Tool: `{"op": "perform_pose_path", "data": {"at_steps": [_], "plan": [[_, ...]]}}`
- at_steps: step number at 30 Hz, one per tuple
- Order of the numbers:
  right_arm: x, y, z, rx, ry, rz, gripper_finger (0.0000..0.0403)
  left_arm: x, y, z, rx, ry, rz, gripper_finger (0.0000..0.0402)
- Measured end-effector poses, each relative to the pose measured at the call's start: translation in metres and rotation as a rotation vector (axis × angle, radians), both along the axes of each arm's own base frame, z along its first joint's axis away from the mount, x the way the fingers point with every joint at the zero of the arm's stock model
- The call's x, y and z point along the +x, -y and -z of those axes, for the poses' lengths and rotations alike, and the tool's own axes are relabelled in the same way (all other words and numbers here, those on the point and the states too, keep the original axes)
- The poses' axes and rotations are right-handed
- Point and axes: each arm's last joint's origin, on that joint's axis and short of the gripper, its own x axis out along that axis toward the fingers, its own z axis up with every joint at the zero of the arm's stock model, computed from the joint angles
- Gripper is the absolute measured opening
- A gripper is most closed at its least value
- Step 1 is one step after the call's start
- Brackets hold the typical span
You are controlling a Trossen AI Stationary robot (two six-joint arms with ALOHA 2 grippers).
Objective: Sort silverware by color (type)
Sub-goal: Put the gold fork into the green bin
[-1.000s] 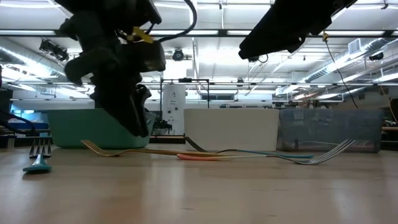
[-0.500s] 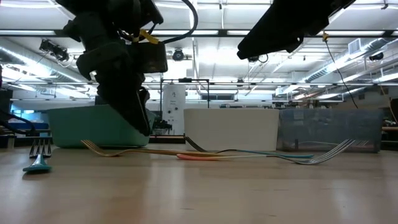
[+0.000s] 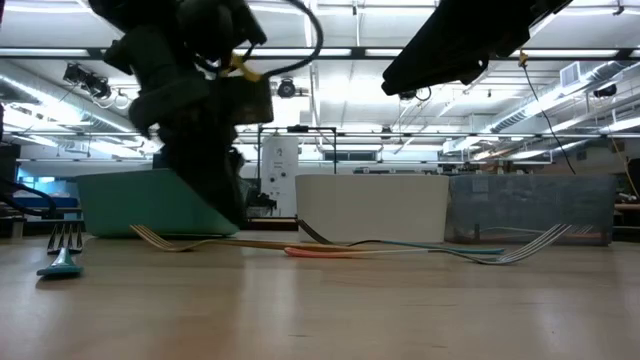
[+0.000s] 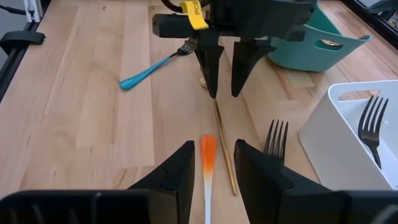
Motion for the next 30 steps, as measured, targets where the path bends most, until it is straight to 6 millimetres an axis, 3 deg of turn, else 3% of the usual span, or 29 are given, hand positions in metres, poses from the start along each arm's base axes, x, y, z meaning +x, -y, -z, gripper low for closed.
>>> {"op": "perform_pose_path", "data": {"at_steps": [13,30], "plan": [[0.000,0.000,0.000,-0.002,0.001,-0.002,0.0119,-0.005,0.010,0.016,0.020,-0.103,0.016,0.0143],[0.001,0.000,-0.001,-0.002,0.006,-0.004,0.0119,-0.008,0.016,0.018,0.052,-0.118,-0.015,0.0141]]}}
